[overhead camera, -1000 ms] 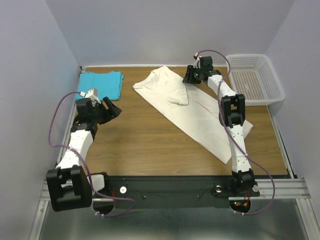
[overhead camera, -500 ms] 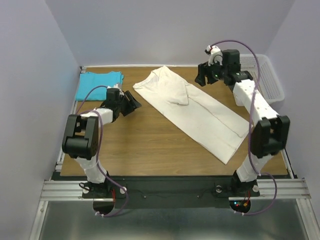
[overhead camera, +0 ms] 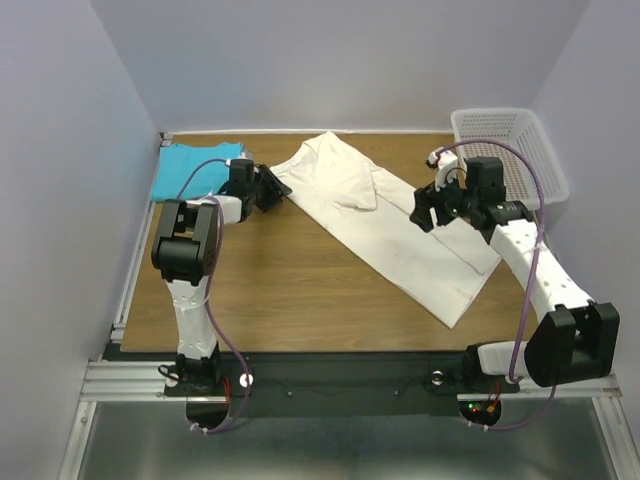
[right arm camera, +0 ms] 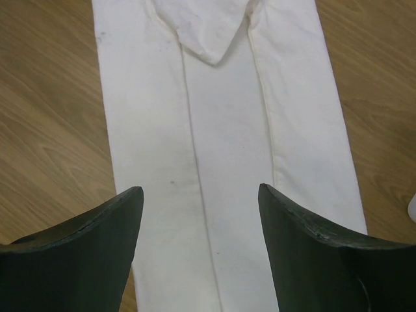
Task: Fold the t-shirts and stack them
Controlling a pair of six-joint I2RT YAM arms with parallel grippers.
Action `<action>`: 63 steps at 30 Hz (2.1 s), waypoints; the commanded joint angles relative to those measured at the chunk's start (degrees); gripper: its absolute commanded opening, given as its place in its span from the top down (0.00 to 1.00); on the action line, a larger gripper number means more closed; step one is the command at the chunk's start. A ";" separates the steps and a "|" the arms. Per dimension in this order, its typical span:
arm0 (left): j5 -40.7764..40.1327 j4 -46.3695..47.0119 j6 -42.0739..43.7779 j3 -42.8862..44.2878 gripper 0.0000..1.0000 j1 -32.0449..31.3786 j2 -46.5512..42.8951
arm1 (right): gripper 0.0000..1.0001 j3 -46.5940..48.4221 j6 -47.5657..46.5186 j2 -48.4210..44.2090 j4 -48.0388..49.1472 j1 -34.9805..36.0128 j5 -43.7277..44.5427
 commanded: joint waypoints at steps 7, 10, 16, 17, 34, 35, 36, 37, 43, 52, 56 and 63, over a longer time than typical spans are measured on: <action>-4.77 -5.03 -2.73 6.76 0.70 -1.89 4.74 | 0.23 0.43 0.16 -3.96 2.25 -6.14 -2.52; -6.35 -7.58 0.08 8.17 0.85 -1.80 5.00 | 0.23 0.34 0.60 -4.32 2.34 -6.93 -3.13; -10.13 -12.07 5.80 9.93 1.00 -0.40 4.21 | 0.23 0.25 1.04 -5.02 2.51 -7.55 -3.66; -9.00 -11.73 6.41 9.93 1.00 0.04 4.12 | 0.23 0.25 1.04 -5.02 2.43 -7.46 -3.66; -3.46 -27.19 11.42 28.38 0.89 5.67 10.36 | 0.23 0.52 0.60 -5.64 2.34 -7.64 -3.22; -2.76 -27.11 11.60 28.74 0.78 5.76 10.36 | 0.23 0.43 0.08 -5.29 2.25 -7.64 -3.13; -1.10 -27.02 11.86 29.00 0.72 5.67 10.02 | 0.23 0.34 -0.19 -5.28 2.25 -7.64 -2.96; -0.04 -26.84 12.30 29.44 0.62 5.67 9.58 | 0.23 0.08 -0.97 -5.20 2.07 -7.64 -2.70; 6.12 -26.58 16.51 29.80 0.45 5.58 2.38 | 0.22 0.16 -4.67 -4.76 -0.21 -7.64 1.51; -2.75 -13.79 29.35 2.79 0.32 4.62 -29.12 | 0.00 -0.89 -2.92 -5.72 -1.44 -7.64 10.13; 3.56 -1.46 29.62 -13.77 0.16 3.56 -42.87 | 0.00 -2.65 -1.69 -4.41 -2.23 -10.36 8.21; 6.50 1.63 35.15 -26.27 0.16 -13.19 -52.82 | 0.00 -3.26 -4.93 -1.34 -8.46 -16.77 5.84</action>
